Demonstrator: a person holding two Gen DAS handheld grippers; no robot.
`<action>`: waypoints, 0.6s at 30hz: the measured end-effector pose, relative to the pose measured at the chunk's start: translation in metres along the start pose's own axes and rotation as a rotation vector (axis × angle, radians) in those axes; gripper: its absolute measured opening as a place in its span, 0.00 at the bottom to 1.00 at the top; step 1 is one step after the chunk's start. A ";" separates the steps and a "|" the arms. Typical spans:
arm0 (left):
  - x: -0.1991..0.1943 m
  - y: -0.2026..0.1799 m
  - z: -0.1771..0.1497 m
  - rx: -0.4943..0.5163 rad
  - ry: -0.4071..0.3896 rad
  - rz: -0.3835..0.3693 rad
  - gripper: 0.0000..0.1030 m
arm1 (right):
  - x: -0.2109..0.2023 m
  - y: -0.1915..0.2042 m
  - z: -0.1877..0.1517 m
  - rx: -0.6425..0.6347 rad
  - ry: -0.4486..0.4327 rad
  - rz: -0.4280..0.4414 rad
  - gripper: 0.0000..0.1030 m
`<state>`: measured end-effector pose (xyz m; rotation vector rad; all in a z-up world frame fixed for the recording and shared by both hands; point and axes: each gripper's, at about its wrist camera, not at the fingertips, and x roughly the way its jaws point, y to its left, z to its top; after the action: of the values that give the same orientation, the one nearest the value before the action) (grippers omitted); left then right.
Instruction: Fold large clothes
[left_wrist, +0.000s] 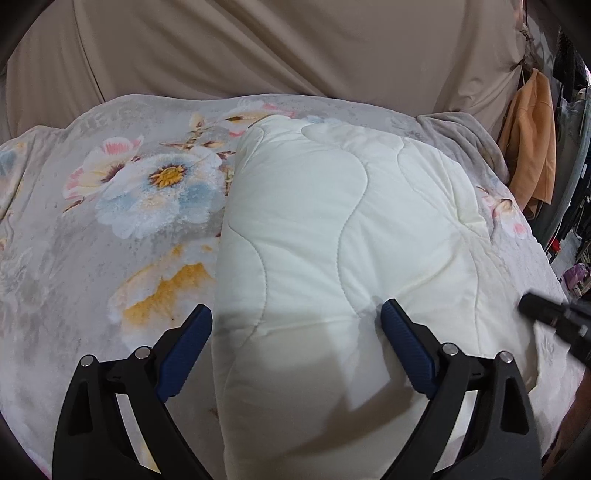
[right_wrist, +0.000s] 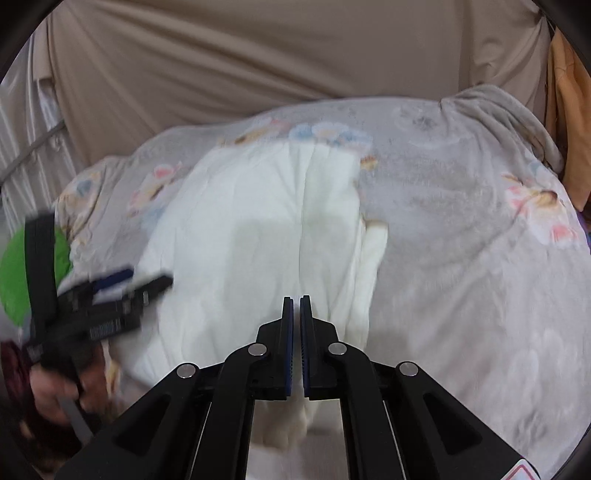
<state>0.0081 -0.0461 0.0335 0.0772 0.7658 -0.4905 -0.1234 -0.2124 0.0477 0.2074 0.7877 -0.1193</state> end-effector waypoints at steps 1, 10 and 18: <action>0.002 -0.002 -0.001 0.001 0.004 -0.004 0.89 | 0.010 0.000 -0.007 0.000 0.024 -0.013 0.04; -0.018 0.032 0.007 -0.123 0.004 -0.145 0.90 | 0.006 -0.014 -0.005 0.096 -0.020 0.077 0.18; 0.003 0.079 0.009 -0.257 0.117 -0.234 0.92 | 0.018 -0.049 -0.006 0.266 0.032 0.185 0.63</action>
<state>0.0515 0.0199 0.0291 -0.2267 0.9525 -0.6094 -0.1239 -0.2590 0.0246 0.5335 0.7793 -0.0452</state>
